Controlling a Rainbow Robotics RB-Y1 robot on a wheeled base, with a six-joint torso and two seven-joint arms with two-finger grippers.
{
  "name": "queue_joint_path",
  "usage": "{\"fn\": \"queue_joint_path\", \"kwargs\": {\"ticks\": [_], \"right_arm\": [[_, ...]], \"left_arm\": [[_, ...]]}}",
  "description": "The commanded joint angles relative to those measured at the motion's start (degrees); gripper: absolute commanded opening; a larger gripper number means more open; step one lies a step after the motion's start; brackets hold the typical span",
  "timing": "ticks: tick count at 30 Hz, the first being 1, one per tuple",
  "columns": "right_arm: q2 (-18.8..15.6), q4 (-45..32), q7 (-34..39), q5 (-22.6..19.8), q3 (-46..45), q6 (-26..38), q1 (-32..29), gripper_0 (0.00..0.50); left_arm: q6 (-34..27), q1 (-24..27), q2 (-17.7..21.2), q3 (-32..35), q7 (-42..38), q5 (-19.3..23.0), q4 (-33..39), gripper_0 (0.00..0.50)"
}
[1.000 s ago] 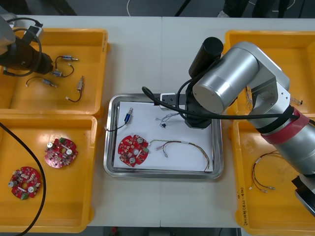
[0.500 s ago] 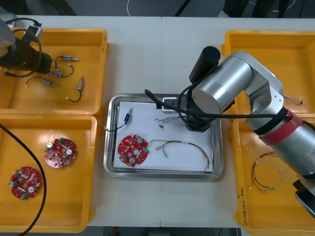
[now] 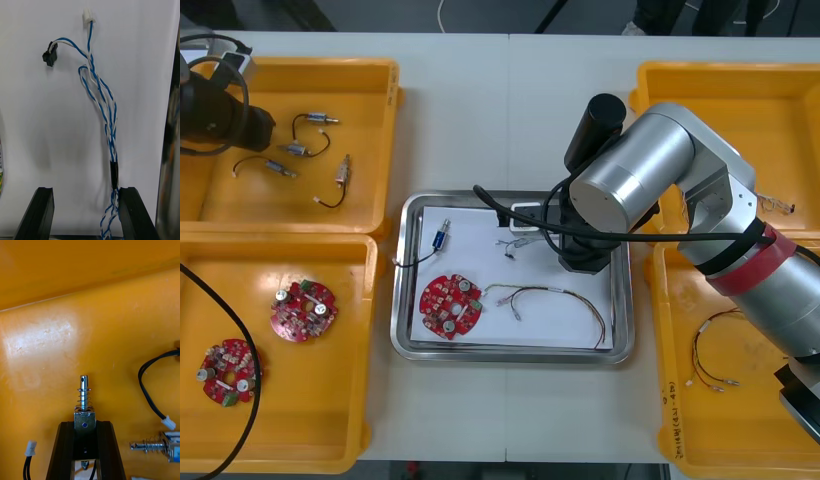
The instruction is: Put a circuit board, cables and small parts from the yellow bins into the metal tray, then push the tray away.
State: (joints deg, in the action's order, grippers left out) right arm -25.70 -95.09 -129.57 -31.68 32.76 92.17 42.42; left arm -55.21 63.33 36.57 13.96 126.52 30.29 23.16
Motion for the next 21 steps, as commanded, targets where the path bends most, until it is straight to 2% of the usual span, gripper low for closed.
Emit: {"fn": "queue_joint_path", "kwargs": {"ticks": [1, 4, 12, 21], "right_arm": [[-1.0, -4.5, 1.4, 0.2, 0.6, 1.3, 0.3, 0.5], [-1.0, -5.4, 1.6, 0.5, 0.4, 2.1, 0.3, 0.5], [-1.0, -7.4, 1.6, 0.6, -0.8, 2.7, 0.3, 0.5], [-0.9, -9.3, 1.2, -0.1, -4.7, 5.7, 0.5, 0.5]], "left_arm": [[-3.7, -0.4, 3.9, -1.3, 6.3, -0.1, 4.8, 0.0], [-6.1, -0.4, 4.2, -1.3, 3.7, -0.8, 6.8, 0.0], [-16.8, -0.4, 4.1, -1.8, -6.3, -6.5, 16.3, 0.0], [-28.7, -0.4, 4.1, -3.1, -14.4, -7.7, 26.2, 0.0]]}}
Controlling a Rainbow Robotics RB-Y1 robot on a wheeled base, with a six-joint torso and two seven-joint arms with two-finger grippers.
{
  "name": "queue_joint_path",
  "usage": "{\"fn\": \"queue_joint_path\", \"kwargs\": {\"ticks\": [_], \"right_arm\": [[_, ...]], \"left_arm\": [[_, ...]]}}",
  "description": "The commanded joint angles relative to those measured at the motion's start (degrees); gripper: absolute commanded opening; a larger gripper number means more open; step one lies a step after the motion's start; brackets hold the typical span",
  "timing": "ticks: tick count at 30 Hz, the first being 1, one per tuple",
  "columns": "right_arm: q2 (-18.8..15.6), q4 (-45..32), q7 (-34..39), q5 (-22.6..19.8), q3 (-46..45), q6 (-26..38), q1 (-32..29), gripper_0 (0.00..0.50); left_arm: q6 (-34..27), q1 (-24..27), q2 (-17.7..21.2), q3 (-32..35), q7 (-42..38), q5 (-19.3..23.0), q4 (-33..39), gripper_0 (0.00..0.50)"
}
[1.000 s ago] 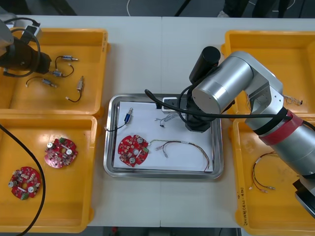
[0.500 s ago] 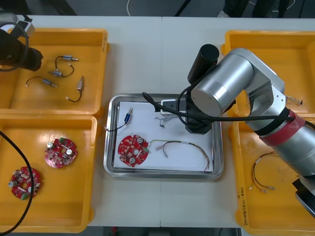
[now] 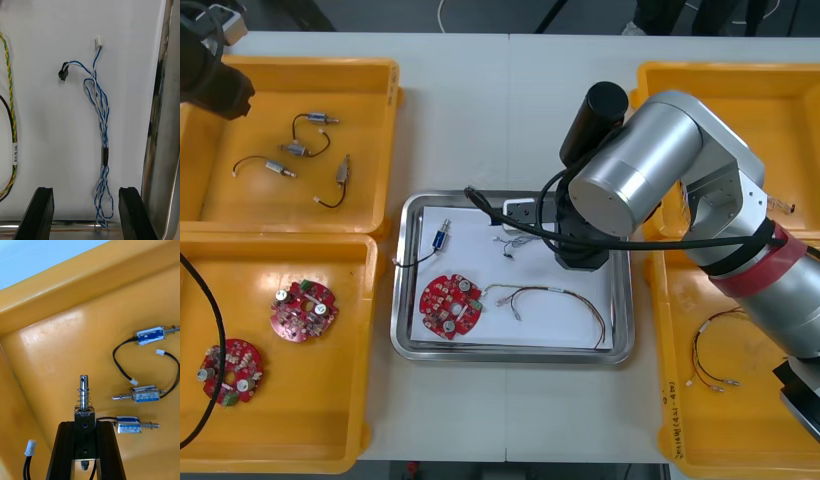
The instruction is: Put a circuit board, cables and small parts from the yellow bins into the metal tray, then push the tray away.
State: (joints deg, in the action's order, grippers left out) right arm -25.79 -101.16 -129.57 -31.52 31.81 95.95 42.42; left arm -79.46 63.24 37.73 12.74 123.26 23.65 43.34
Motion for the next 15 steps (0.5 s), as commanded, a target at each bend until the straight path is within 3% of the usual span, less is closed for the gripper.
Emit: {"fn": "queue_joint_path", "kwargs": {"ticks": [1, 9, 15], "right_arm": [[-0.8, -3.9, 1.3, -0.3, -4.5, 3.0, 0.5, 0.5], [0.0, -10.3, 1.6, 0.1, -11.8, 13.7, 0.5, 0.5], [1.2, -13.9, 1.9, 0.4, -20.0, 14.1, 0.4, 0.5]], "left_arm": [[-6.1, -0.3, 2.9, -2.3, -12.5, -1.1, 7.5, 0.0], [-18.7, -0.7, 2.5, -6.5, -24.4, 0.2, 18.6, 0.0], [-24.2, -3.8, 1.6, -11.7, -35.7, 2.5, 30.0, 0.0]]}}
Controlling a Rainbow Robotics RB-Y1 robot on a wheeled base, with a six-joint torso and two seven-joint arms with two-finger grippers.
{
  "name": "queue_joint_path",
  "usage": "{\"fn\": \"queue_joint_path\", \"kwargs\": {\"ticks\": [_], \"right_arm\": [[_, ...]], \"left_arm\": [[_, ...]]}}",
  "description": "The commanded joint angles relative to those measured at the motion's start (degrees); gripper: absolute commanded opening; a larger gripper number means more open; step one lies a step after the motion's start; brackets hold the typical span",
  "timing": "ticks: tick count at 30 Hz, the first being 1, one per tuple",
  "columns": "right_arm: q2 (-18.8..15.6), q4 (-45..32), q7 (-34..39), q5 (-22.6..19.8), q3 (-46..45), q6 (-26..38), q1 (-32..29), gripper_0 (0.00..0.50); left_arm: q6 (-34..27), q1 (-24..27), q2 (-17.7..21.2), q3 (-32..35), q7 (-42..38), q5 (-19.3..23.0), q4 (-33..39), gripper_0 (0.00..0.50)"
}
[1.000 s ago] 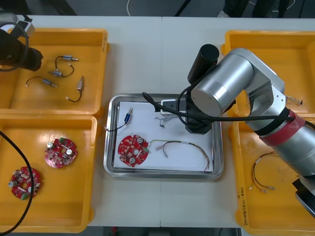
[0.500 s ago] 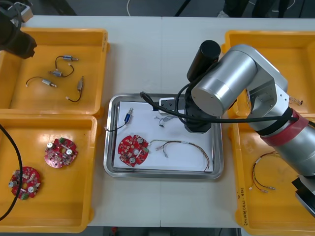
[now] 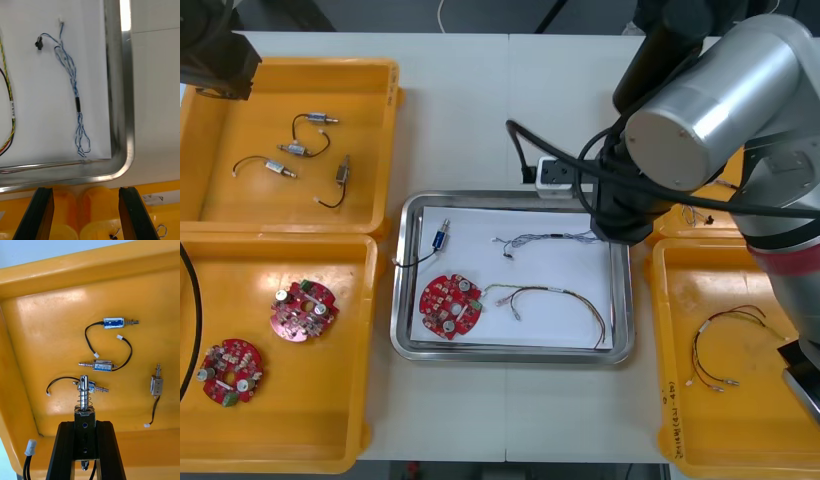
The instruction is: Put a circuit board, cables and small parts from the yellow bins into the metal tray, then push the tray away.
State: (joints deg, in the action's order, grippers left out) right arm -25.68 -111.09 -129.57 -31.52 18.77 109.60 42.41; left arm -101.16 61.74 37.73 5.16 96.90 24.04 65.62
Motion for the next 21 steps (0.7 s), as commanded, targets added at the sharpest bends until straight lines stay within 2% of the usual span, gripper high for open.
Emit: {"fn": "queue_joint_path", "kwargs": {"ticks": [1, 6, 11, 17, 21], "right_arm": [[1.1, -4.6, 2.1, 0.7, -8.6, 0.4, 0.4, 0.5], [0.8, -6.9, 2.7, 1.8, -13.8, 0.4, 0.3, 0.5], [-1.6, -8.7, 3.6, 1.4, -17.8, 0.4, -1.1, 0.5], [-4.0, -10.9, 9.7, 1.1, -21.0, 0.4, -5.2, 0.5], [-5.6, -12.4, 14.0, 0.6, -23.2, 0.4, -8.2, 0.5]], "left_arm": [[-3.1, -2.9, 1.6, -5.2, -11.6, 3.1, 9.3, 0.0], [-5.4, -3.8, 0.4, -10.2, -18.1, 7.3, 15.3, 0.0], [-7.9, -4.1, -2.5, -14.2, -23.0, 10.9, 22.4, 0.002], [-8.8, -4.3, -6.6, -18.6, -28.7, 12.1, 29.2, 0.001], [-8.8, -5.0, -8.0, -23.0, -32.6, 13.0, 32.9, 0.0]]}}
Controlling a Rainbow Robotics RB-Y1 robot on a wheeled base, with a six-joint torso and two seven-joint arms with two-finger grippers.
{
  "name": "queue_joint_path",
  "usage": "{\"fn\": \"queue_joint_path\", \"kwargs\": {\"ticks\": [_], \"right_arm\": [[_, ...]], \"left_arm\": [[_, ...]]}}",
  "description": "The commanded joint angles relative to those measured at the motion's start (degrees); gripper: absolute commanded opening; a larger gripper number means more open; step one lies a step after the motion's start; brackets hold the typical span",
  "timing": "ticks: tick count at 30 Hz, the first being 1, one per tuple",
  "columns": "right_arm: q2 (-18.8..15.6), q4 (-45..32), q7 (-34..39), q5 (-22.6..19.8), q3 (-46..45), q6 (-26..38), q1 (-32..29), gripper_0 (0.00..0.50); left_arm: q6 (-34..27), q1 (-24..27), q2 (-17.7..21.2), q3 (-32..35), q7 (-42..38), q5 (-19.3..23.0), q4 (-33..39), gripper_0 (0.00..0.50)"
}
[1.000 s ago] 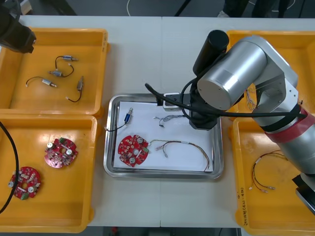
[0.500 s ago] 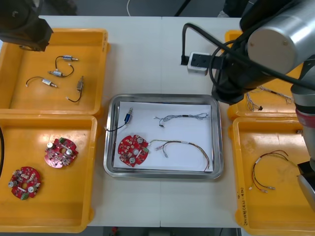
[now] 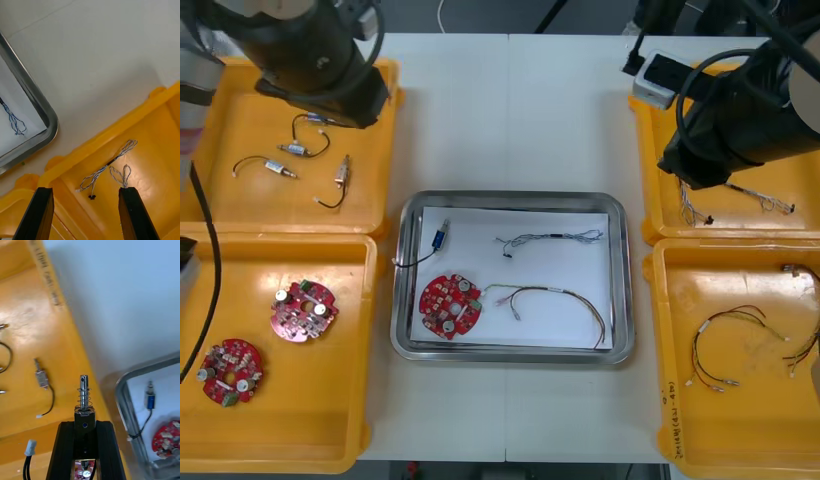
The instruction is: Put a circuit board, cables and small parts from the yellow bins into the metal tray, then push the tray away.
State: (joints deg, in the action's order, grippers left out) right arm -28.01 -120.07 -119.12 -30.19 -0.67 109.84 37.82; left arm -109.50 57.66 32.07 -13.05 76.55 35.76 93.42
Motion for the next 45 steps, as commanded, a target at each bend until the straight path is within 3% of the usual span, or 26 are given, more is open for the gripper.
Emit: {"fn": "queue_joint_path", "kwargs": {"ticks": [1, 10, 27, 45], "right_arm": [[-3.5, -3.6, 4.1, -0.8, -4.1, 0.2, -4.0, 0.5], [-5.8, -6.8, 12.9, -2.2, -10.6, 0.2, -10.6, 0.5], [-7.0, -10.0, 27.4, -4.3, -18.7, 0.2, -19.2, 0.5], [-7.3, -10.5, 29.4, -5.0, -23.4, 0.2, -25.4, 0.5]], "left_arm": [[-0.5, -1.1, -2.4, -5.4, -12.7, 1.3, 5.4, 0.0], [-0.5, -1.2, -4.5, -13.1, -20.0, 4.1, 6.4, 0.0], [10.7, -2.6, -5.4, -23.2, -21.9, 5.8, -1.1, 0.0], [19.2, -2.7, -6.1, -31.8, -21.6, 6.9, -6.1, 0.0]]}}
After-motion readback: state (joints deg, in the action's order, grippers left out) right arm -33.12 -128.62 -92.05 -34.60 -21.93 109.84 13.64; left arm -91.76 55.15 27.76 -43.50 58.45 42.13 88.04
